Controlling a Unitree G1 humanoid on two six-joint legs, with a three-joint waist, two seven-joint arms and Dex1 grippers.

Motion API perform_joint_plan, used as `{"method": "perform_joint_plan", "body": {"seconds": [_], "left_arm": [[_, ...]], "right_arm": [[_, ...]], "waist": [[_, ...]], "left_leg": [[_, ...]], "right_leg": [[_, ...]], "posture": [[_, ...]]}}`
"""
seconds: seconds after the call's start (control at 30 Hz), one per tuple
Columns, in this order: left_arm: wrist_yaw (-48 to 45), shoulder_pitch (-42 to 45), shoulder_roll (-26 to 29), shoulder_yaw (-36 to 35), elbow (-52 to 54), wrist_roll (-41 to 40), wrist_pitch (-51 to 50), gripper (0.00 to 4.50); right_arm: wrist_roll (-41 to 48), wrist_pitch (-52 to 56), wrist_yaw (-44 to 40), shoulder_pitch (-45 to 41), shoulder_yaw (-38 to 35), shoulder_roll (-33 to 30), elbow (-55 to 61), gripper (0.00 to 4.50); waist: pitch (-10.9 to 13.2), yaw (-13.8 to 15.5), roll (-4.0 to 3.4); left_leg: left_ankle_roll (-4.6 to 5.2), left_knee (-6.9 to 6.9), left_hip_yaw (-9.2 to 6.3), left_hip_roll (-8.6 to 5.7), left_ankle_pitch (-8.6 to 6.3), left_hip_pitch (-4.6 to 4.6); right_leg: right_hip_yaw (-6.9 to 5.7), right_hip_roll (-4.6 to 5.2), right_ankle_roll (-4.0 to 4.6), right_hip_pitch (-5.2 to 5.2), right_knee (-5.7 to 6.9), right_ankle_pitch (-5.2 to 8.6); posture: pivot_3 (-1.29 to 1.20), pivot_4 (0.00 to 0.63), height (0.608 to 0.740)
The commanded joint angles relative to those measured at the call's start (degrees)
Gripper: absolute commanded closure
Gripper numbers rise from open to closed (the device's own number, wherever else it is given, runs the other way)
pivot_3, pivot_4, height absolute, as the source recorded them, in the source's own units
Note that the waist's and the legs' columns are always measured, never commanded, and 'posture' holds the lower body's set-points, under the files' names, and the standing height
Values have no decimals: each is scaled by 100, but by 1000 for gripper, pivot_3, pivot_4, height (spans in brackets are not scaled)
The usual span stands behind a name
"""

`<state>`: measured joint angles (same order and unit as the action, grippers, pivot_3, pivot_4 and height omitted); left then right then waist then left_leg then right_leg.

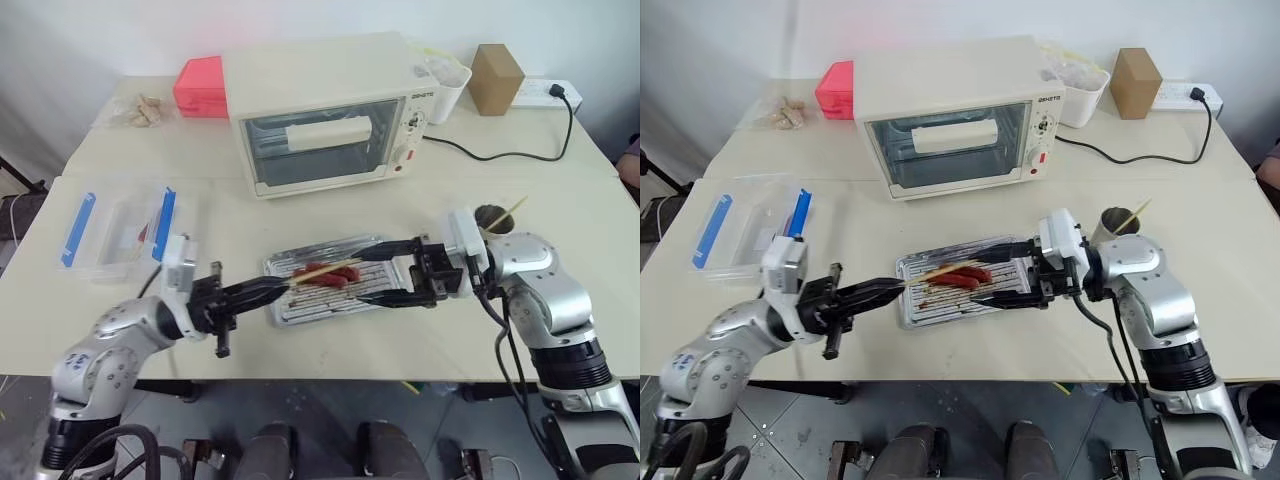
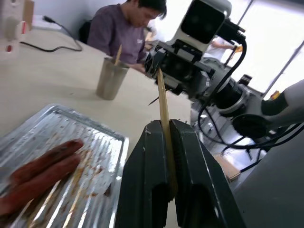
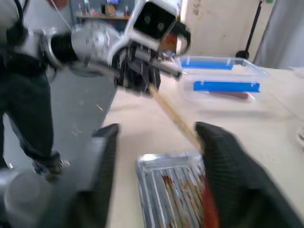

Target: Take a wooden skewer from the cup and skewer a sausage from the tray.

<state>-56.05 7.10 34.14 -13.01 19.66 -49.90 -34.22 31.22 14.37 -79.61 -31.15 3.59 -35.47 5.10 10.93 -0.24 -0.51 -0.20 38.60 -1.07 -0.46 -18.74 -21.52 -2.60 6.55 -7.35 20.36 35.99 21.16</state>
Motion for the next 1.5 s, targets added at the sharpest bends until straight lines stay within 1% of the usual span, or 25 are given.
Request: {"method": "perform_joint_plan", "body": {"seconds": [0.03, 0.07, 0.1, 0.23, 0.33, 0.4, 0.5, 0.57, 0.63, 0.7, 0.77, 0.87, 0.9, 0.97, 1.0, 1.17, 1.3, 1.5], "left_arm": [[-152, -562, 307, -646, 199, 247, 465, 4500], [-205, -761, 356, -805, 181, 401, 690, 4500], [-225, -972, 379, -998, 185, 464, 857, 4500], [-41, -1623, 260, -1653, 270, 530, 1267, 4500], [150, -1966, 112, -1906, 336, 582, 1481, 4500], [396, -2175, -97, -2137, 331, 616, 1678, 4500], [645, -2364, -327, -2319, 322, 638, 1848, 4500], [695, -2479, -401, -2340, 345, 635, 1914, 4500], [700, -2508, -406, -2301, 357, 618, 1935, 4500], [709, -2432, -372, -2216, 319, 631, 1947, 4500], [707, -2369, -343, -2150, 287, 649, 1953, 4500], [730, -2183, -320, -1907, 281, 699, 1916, 4500], [737, -2133, -313, -1831, 283, 718, 1909, 4500], [743, -2081, -310, -1773, 272, 719, 1903, 4500], [760, -2059, -315, -1748, 277, 725, 1900, 4500], [846, -2027, -365, -1636, 329, 769, 1908, 4500], [907, -2111, -413, -1577, 404, 766, 1933, 4500], [951, -2163, -411, -1522, 459, 742, 1947, 4500]], "right_arm": [[-181, -560, -324, 79, -451, -448, -442, 434], [-266, -764, -407, 138, -511, -561, -629, 166], [-306, -947, -471, 213, -599, -648, -829, 30], [-467, -1584, -529, 486, -887, -804, -1539, 30], [-603, -1925, -547, 616, -968, -853, -1865, 30], [-688, -2095, -496, 690, -996, -850, -1970, 30], [-685, -1961, -388, 719, -949, -813, -1738, 30], [-724, -1444, -134, 721, -790, -856, -1254, 30], [-819, -470, 361, 648, -482, -903, -415, 30], [-699, 612, 697, 414, -79, -881, 382, 30], [-641, 1137, 838, 266, 150, -857, 776, 30], [-922, 1700, 1259, -121, 723, -576, 1066, 600], [-1036, 1842, 1368, -237, 927, -481, 1107, 1013], [-1273, 2137, 1502, -425, 1313, -401, 1128, 1705], [-1364, 2119, 1562, -478, 1428, -320, 1089, 2004], [-1798, 2301, 2081, -817, 1823, 174, 729, 2004], [-2102, 2263, 2406, -1007, 1997, 530, 468, 2004], [-2346, 2225, 2457, -1119, 2191, 751, 226, 2004]], "waist": [[0, 0, 0], [0, 0, 0], [0, 2, 0], [1, 7, 2], [1, 9, 2], [1, 6, 2], [2, 1, 2], [2, 0, 1], [2, 8, 1], [2, 4, 1], [2, 10, 1], [-1, 26, 6], [-2, 23, 8], [-2, 21, 8], [-2, 16, 8], [-2, -15, 8], [-3, -34, 10], [-4, -66, 10]], "left_leg": [[0, -1, 0, 0, 0, 0], [0, -4, 1, 0, 0, 0], [0, -9, 2, 0, 0, 0], [1, -20, 4, 2, 0, 1], [0, -17, 5, 2, 0, 5], [0, -11, 9, 2, 0, 8], [0, -12, 8, 3, 0, 12], [-1, -13, 8, 7, 0, 13], [-1, -15, 9, 7, 0, 14], [-3, -15, 8, 7, -1, 14], [-8, -17, 8, 10, -3, 14], [-11, -27, 3, 10, -4, 14], [-11, -30, 1, 9, -4, 10], [-11, -34, 1, 8, -4, 9], [-11, -35, 0, 8, -4, 7], [-11, -45, 10, 8, -4, 3], [-11, -43, 9, 8, -4, 4], [-11, -41, 8, 8, -4, 3]], "right_leg": [[0, 1, 0, 0, -2, 0], [0, 2, 0, 0, -4, 0], [0, 3, 0, -1, -4, 0], [-2, 4, 0, -2, -17, 0], [-1, 6, 0, -3, -20, 0], [4, 7, 0, -5, -16, 0], [4, 8, 1, -8, -16, 0], [3, 6, 1, -7, -16, 0], [5, 6, 1, -6, -16, 0], [7, 8, 2, -6, -17, 0], [10, 7, 7, -2, -19, -2], [15, 8, 11, -3, -27, -2], [19, 8, 12, -2, -34, -2], [24, 8, 13, 1, -34, -3], [24, 8, 13, 3, -35, -3], [8, 4, 13, 16, -15, -3], [6, 2, 12, 15, -11, -3], [5, 3, 12, 15, -6, -3]], "posture": [[0, 150, 740], [0, 150, 740], [0, 150, 740], [0, 150, 740], [0, 150, 740], [0, 150, 740], [0, 150, 740], [0, 150, 740], [0, 150, 740], [0, 150, 740], [0, 150, 740], [0, 150, 740], [0, 150, 740], [0, 150, 740], [0, 150, 740], [0, 150, 740], [0, 150, 740], [0, 150, 740]]}}
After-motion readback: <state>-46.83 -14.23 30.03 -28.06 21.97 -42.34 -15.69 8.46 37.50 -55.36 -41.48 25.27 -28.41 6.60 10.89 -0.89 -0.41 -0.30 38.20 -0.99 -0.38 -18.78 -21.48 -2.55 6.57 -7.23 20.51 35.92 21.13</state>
